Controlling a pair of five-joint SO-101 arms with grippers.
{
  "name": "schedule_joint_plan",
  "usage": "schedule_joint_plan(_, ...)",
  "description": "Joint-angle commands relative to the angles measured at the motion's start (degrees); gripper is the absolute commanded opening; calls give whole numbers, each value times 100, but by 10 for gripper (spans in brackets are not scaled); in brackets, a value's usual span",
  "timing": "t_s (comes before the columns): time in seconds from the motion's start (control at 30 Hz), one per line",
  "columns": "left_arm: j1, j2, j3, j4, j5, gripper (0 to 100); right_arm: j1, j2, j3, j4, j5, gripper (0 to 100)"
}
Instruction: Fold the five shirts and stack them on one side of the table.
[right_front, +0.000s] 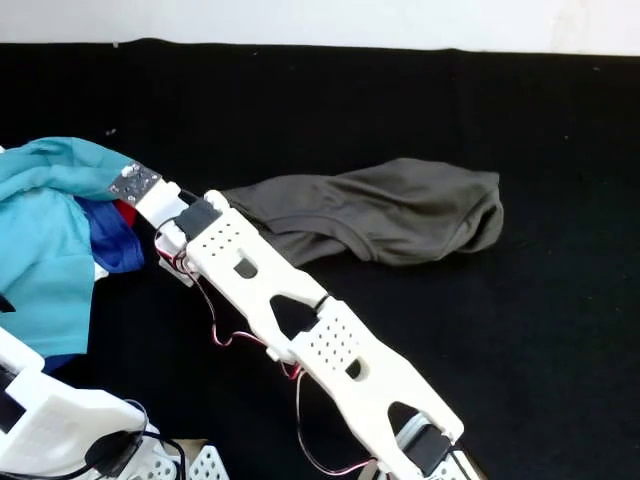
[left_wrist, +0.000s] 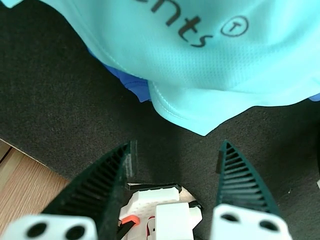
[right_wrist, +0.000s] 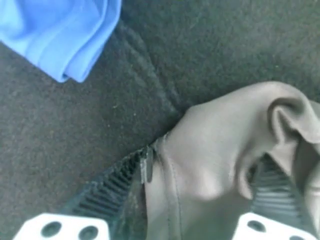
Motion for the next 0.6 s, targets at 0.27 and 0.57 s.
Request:
schedule_joint_plan(0.27,532,-303,-154,44,-35,255,840,171,-2501,1525,-18,5)
schedule_joint_plan(0.57,1604,-312,-154,53,-9,255,1727,-1938,-2862,2105,343,5)
